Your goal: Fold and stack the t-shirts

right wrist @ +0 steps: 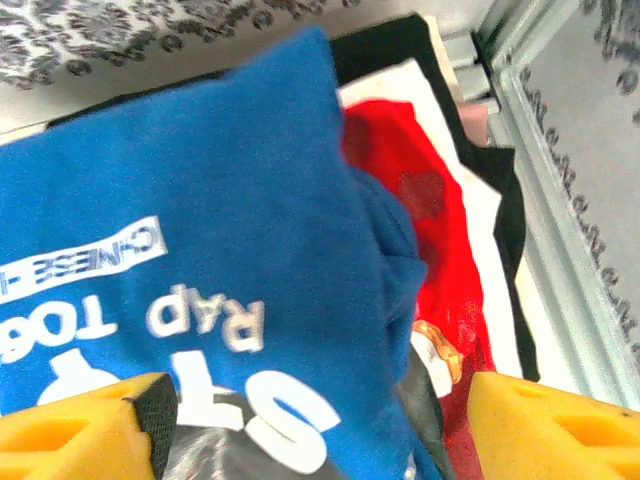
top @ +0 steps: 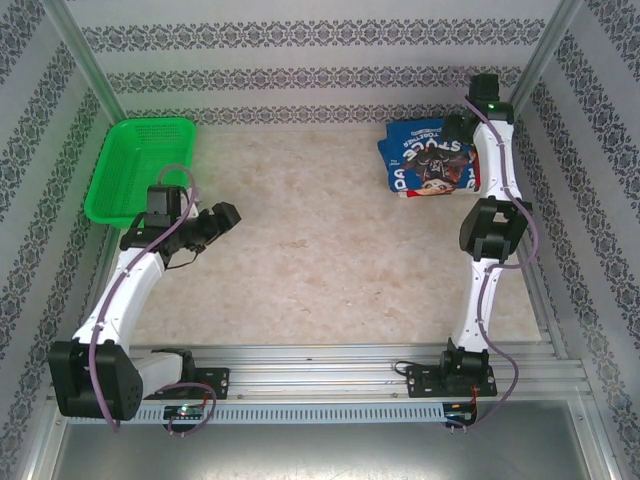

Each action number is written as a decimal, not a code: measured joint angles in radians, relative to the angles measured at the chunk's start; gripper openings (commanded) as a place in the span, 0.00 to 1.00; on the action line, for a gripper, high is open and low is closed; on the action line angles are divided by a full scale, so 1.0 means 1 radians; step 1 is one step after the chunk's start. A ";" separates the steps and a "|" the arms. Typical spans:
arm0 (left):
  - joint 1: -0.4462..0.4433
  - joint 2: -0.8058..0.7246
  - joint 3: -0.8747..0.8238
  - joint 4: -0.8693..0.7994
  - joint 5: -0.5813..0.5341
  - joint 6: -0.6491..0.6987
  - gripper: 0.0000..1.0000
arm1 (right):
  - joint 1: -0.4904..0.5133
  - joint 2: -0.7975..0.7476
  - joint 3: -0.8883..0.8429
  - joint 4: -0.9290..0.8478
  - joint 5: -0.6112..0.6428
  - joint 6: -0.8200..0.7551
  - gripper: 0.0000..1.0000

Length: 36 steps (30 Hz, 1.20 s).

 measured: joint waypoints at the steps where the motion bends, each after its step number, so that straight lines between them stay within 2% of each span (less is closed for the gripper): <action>1: 0.006 -0.013 0.000 -0.010 -0.003 0.003 0.96 | -0.008 0.000 -0.002 -0.004 -0.003 0.007 0.86; 2: 0.011 -0.029 0.000 -0.019 -0.010 0.003 1.00 | -0.018 -0.012 -0.022 0.003 -0.009 0.012 0.87; 5: 0.027 -0.088 -0.004 -0.024 -0.027 0.005 1.00 | -0.047 -0.134 -0.215 0.063 -0.021 0.017 0.96; 12: 0.076 -0.174 -0.018 -0.033 -0.063 0.031 1.00 | -0.082 -0.556 -0.681 0.210 -0.065 0.007 0.98; 15: 0.090 -0.227 -0.050 -0.038 -0.121 0.068 1.00 | -0.068 -0.814 -0.965 0.321 -0.130 0.008 0.98; 19: 0.104 -0.348 -0.133 -0.022 -0.269 0.123 1.00 | -0.019 -1.191 -1.397 0.487 -0.171 0.019 0.98; 23: 0.116 -0.441 -0.299 0.119 -0.401 0.191 1.00 | 0.010 -1.463 -1.808 0.660 -0.177 0.039 0.98; 27: 0.116 -0.487 -0.512 0.344 -0.484 0.282 1.00 | 0.044 -1.574 -2.111 0.830 -0.139 0.033 0.98; 31: 0.116 -0.507 -0.705 0.598 -0.544 0.376 1.00 | 0.063 -1.555 -2.186 0.968 -0.101 0.015 0.98; 33: 0.116 -0.455 -0.737 0.692 -0.565 0.404 1.00 | 0.085 -1.497 -2.193 1.095 -0.069 0.015 0.98; 36: 0.116 -0.272 -0.739 0.901 -0.555 0.429 1.00 | 0.177 -1.371 -2.243 1.330 0.005 -0.005 0.98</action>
